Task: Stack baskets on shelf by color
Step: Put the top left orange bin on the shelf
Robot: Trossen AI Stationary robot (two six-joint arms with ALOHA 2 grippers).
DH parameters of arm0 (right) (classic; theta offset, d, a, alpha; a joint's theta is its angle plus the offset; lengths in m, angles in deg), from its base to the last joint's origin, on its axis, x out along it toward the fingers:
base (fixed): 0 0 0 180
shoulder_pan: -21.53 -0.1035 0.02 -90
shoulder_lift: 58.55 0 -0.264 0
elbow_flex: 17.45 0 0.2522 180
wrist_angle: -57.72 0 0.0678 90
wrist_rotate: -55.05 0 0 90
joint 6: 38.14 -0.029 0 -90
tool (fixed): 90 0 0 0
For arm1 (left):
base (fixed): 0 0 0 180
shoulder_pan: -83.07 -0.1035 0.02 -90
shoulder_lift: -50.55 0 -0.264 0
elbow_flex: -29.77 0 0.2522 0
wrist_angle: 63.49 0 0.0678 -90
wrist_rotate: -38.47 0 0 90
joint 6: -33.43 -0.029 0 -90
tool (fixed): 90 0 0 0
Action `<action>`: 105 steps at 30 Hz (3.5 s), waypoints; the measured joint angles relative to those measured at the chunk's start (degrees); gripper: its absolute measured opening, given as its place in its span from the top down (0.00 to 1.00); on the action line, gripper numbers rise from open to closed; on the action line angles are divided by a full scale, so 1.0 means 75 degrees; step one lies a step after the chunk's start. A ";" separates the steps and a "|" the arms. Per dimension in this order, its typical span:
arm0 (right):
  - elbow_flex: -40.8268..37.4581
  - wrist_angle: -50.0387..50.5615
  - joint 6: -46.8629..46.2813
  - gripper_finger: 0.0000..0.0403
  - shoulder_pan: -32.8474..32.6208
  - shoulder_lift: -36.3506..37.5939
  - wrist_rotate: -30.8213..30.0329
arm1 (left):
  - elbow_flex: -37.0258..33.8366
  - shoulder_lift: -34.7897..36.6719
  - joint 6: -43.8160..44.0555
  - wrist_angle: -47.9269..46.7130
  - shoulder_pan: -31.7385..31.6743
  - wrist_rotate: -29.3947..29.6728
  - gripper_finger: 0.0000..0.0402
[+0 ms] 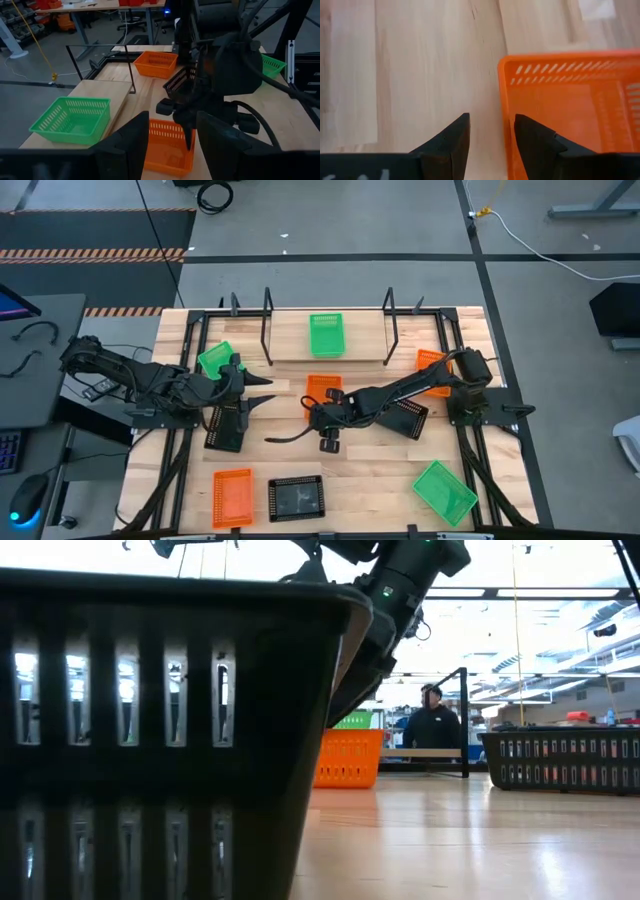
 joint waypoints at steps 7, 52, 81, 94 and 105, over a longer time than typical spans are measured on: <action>-0.0015 -0.0184 0.0371 0.64 0.0002 -0.0169 -0.0020 | 0.0000 0.0002 0.0003 0.0007 0.0002 -0.0004 0.57; -0.0149 0.4008 0.1750 0.98 0.0679 0.4168 -0.1777 | 0.0000 0.0003 0.0203 -0.0045 0.0005 -0.0257 0.57; -0.0631 0.3583 0.4108 0.98 0.3483 0.2972 0.0214 | 0.0000 0.0003 0.0192 -0.0109 0.0002 -0.0257 0.57; -0.1459 0.3108 0.4563 0.98 0.4278 0.2978 0.0319 | 0.0000 0.0002 0.0198 -0.0109 0.0002 -0.0257 0.57; -0.1869 0.2281 0.5301 0.98 0.4472 0.2978 0.0366 | -0.0003 -0.0032 0.0192 -0.0103 0.0002 -0.0257 0.57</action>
